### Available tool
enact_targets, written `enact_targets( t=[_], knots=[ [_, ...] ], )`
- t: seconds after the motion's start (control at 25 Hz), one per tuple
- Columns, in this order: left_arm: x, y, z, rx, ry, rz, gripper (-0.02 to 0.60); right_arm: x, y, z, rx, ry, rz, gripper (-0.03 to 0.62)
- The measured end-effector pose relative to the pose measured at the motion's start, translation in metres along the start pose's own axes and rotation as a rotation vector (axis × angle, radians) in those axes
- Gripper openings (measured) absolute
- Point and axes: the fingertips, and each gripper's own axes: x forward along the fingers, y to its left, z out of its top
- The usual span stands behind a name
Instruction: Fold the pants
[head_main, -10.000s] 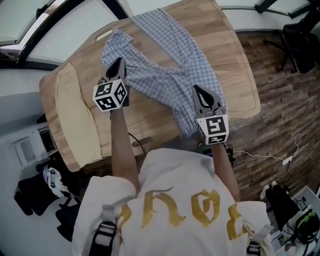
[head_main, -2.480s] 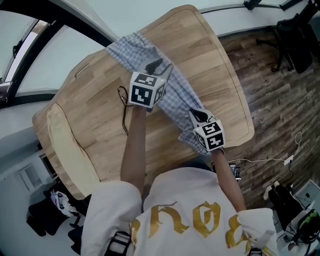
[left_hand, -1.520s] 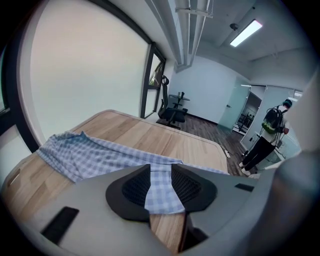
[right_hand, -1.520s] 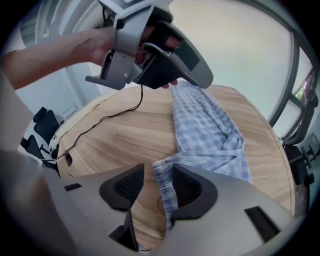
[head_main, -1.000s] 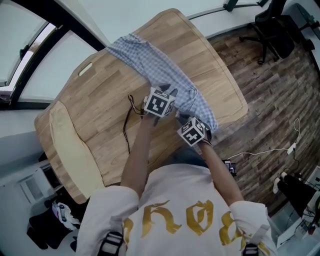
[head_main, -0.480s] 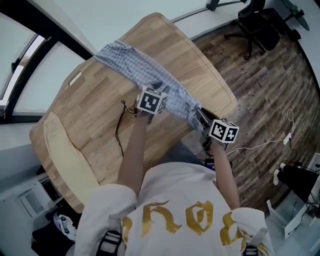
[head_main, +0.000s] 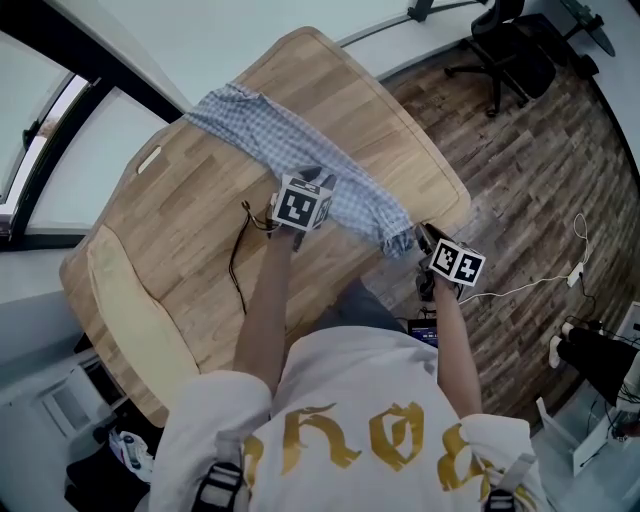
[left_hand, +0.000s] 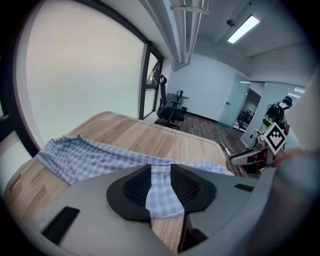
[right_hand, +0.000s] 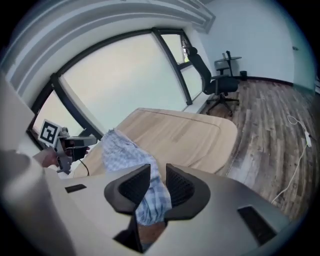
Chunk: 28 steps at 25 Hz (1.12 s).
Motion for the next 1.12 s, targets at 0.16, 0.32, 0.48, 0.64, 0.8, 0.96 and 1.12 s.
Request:
enact_targets(
  t=[0.16,0.32,0.48,0.64,0.8,0.96,1.12],
  knots=[
    [0.0,-0.003,-0.007,-0.008,0.008,-0.001,0.143,-0.002,0.049,-0.022,-0.178,0.061,0.095,0.167],
    [0.004,-0.005,-0.004,0.003,0.009,-0.007,0.14,0.004,0.084,-0.05,-0.342,0.122,0.105,0.17],
    [0.008,-0.014,-0.002,0.022,0.017,-0.02,0.138,0.018,0.085,-0.066,-0.45,0.185,0.014,0.211],
    [0.009,-0.018,-0.002,0.028,0.019,-0.031,0.137,0.03,0.082,-0.072,-0.512,0.211,-0.073,0.171],
    [0.009,-0.018,-0.002,0.035,0.019,-0.035,0.135,0.032,0.084,-0.068,-0.501,0.192,-0.044,0.062],
    [0.005,-0.013,0.004,0.02,-0.002,-0.04,0.133,0.009,0.096,-0.048,-0.338,0.144,0.129,0.057],
    [0.004,-0.016,0.009,0.002,-0.022,-0.052,0.132,-0.02,0.106,-0.031,-0.041,0.119,0.357,0.055]
  ],
)
